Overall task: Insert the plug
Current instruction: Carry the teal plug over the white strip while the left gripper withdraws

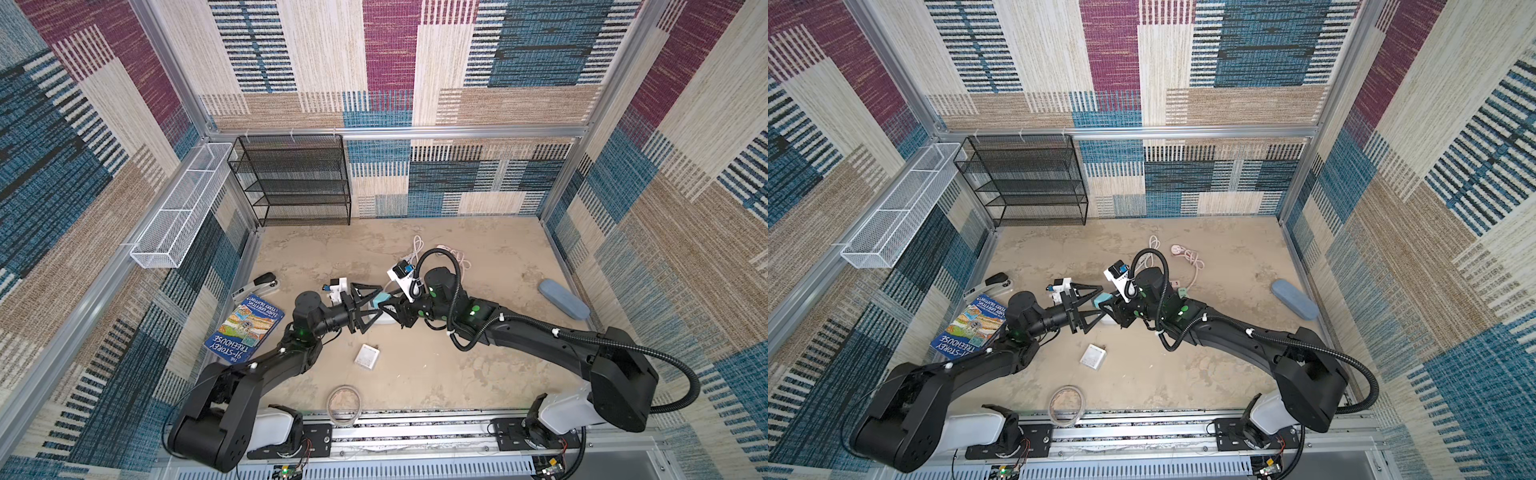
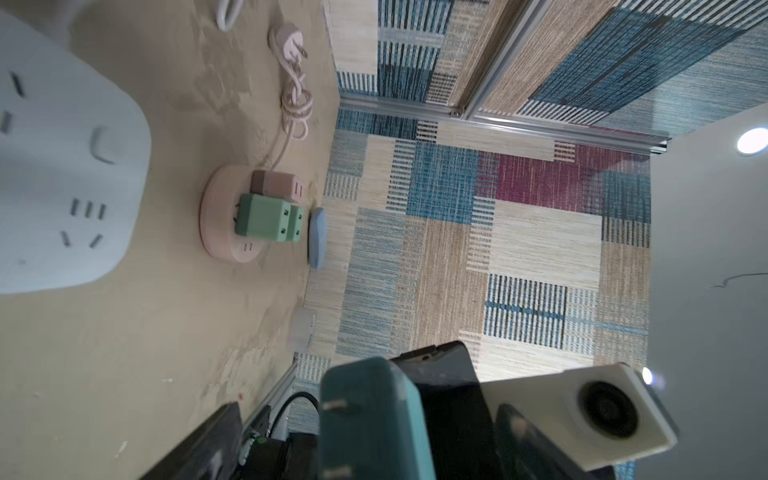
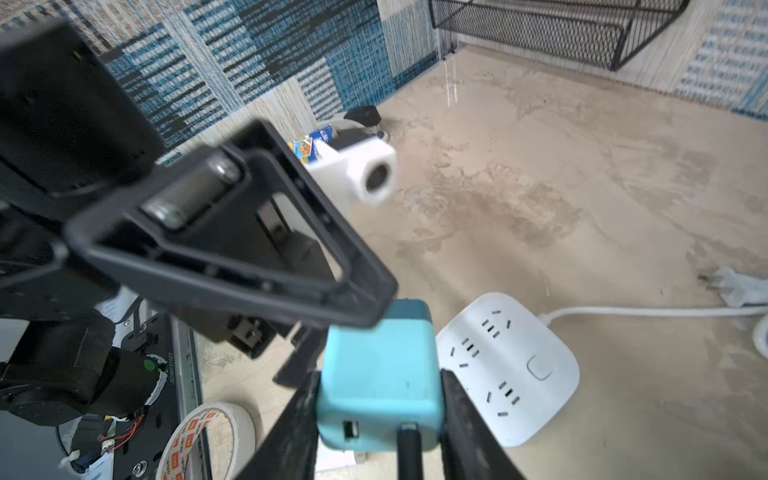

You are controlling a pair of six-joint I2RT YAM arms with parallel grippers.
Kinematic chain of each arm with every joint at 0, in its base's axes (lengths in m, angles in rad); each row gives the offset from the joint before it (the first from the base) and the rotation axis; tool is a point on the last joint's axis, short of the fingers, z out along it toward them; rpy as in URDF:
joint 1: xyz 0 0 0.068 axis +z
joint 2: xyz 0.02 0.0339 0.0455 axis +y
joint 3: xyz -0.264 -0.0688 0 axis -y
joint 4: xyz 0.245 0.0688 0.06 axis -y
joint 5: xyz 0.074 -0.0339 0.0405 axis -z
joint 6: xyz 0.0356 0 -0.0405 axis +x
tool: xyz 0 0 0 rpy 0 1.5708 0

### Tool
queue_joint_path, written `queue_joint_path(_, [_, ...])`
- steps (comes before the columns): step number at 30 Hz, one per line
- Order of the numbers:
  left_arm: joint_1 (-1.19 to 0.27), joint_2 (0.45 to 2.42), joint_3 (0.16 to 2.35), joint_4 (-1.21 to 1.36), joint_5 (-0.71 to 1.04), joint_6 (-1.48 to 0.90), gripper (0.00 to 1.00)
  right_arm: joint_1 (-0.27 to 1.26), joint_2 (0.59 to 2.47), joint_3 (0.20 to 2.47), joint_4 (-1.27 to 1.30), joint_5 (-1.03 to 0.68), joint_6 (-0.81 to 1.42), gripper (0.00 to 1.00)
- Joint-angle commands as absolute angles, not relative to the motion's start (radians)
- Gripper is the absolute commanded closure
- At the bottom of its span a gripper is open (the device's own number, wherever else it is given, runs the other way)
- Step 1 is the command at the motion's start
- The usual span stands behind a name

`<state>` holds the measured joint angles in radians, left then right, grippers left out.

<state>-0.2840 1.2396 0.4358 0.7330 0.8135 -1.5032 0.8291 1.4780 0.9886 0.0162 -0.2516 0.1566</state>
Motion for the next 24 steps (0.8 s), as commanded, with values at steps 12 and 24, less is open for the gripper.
queue_joint_path(12, [-0.222, 0.953, 0.869, -0.669, 0.155, -0.616, 0.00, 0.775, 1.752, 1.459, -0.575, -0.104, 0.509, 1.00])
queue_joint_path(24, [-0.222, 0.884, 0.785, -0.587, 0.203, -0.655, 0.03, 0.775, 2.085, 2.055, -1.079, -0.014, 0.488, 1.00])
